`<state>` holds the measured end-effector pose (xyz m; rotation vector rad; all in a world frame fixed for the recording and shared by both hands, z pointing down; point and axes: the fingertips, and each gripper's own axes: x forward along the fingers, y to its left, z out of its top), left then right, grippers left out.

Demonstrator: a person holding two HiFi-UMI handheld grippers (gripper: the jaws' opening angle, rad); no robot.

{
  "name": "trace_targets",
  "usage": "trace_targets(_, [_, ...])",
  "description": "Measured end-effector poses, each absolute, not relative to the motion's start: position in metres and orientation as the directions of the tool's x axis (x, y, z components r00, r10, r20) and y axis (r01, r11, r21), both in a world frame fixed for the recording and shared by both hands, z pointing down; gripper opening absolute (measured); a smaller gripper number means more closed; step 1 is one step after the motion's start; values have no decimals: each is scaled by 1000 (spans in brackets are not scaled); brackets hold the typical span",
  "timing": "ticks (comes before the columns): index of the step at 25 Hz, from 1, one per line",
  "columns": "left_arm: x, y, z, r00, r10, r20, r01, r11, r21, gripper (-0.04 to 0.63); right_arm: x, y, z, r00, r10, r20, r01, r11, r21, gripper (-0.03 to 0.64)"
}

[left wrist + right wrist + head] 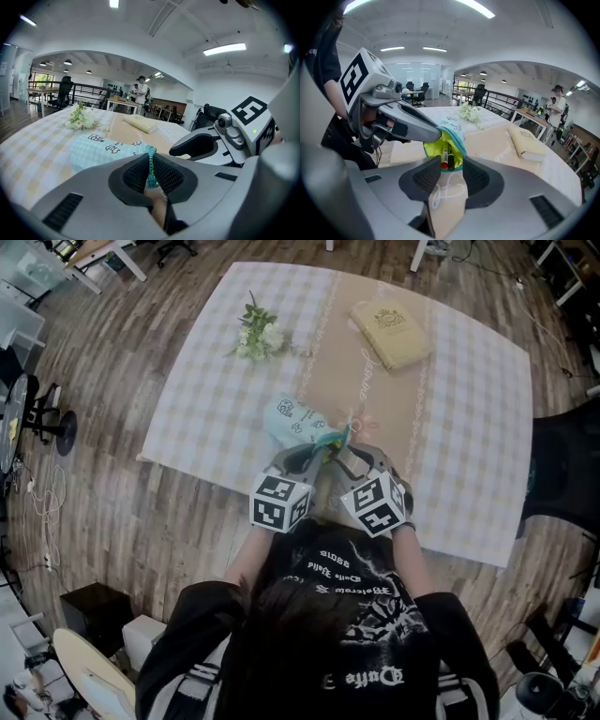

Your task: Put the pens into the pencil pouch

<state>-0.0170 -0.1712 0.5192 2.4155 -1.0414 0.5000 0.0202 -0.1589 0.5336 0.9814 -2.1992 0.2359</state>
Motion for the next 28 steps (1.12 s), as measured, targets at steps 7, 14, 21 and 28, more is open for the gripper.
trace_targets(7, [-13,-169,522,653,-566,502,-740,-619,264,40,52,-138,532,-445,-627,639,-804,594,23,155])
trace_targets(14, [-14,-170,522,658,-562,501,-733,-631,256,40,85,-119,524,-419,-698,582,-878,475,-61,155])
trace_targets(21, [-6,-169,532,672,-529,519,-712,-654,255,41,115,-109,527,-341,-747,570,-931,352,-96,155])
trace_targets(28, [-1,-165,548,678,-495,544,-697,-666,264,41,125,-105,530,-303,-761,573,-949,299,-105,155])
